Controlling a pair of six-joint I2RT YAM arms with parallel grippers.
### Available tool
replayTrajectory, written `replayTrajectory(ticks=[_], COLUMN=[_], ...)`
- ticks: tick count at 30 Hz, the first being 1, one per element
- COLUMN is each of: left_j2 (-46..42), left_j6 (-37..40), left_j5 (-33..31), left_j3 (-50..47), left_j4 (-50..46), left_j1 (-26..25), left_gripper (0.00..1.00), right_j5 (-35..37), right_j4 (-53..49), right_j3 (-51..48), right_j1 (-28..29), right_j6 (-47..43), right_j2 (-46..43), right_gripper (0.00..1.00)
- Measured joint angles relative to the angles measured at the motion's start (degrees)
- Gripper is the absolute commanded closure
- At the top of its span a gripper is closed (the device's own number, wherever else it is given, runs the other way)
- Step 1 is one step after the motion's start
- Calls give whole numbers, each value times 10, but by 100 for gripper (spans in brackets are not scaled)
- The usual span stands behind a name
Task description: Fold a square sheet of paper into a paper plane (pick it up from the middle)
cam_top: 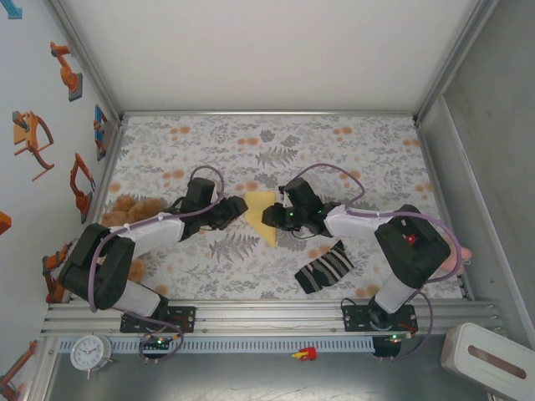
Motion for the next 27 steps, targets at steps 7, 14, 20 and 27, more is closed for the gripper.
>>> replayTrajectory(ticks=[7, 14, 20, 27], left_j2=[38, 74, 101, 126], left_j6=[-28, -38, -39, -48], left_j5=[19, 28, 35, 50], left_j3=[0, 0, 3, 16], left_j4=[33, 39, 42, 65], left_j1=[-7, -18, -17, -17], left_gripper=[53, 55, 60, 64], right_j5=[16, 22, 26, 31], right_j4=[-6, -6, -10, -10], right_j3=[4, 6, 7, 7], right_j1=[0, 0, 0, 0], right_j6=[2, 6, 6, 6], right_j2=[23, 55, 61, 61], right_gripper=[80, 83, 84, 85])
